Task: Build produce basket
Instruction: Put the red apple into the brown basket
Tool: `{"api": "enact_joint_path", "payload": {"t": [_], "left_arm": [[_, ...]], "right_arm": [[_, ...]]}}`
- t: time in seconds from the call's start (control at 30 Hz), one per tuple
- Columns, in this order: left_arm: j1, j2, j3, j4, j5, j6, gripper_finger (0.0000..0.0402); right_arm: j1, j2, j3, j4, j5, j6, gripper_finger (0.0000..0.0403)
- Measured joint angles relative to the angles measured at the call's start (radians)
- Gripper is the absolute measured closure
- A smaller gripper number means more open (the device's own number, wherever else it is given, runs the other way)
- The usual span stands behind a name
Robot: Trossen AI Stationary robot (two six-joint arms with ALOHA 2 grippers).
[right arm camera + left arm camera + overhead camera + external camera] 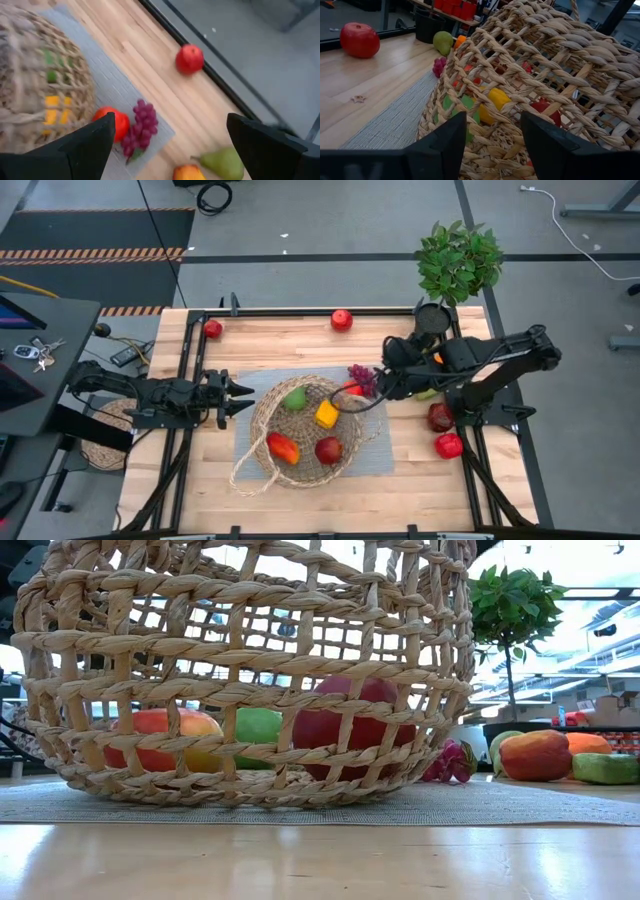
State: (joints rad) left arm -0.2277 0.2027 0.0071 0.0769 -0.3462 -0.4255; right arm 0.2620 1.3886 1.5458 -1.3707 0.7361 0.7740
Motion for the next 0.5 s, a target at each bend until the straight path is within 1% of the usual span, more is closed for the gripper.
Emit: {"api": "enact_joint_path", "payload": {"t": [0.17,0.3,0.4,0.5], "left_arm": [[0.0,0.0,0.0,0.0,0.0,0.0,0.0208],[0.0,0.0,0.0,0.0,0.0,0.0,0.0205],[0.0,0.0,0.0,0.0,0.0,0.0,0.0207],[0.0,0.0,0.0,0.0,0.0,-0.001,0.0209]], "right_arm": [[-0.016,-0.091,-0.163,0.024,-0.04,0.103,0.0018],[-0.051,-0.156,-0.332,0.134,-0.134,0.124,0.0018],[-0.099,-0.192,-0.444,0.206,-0.212,0.121,0.0019],[-0.151,-0.21,-0.535,0.226,-0.246,0.133,0.0024]]}}
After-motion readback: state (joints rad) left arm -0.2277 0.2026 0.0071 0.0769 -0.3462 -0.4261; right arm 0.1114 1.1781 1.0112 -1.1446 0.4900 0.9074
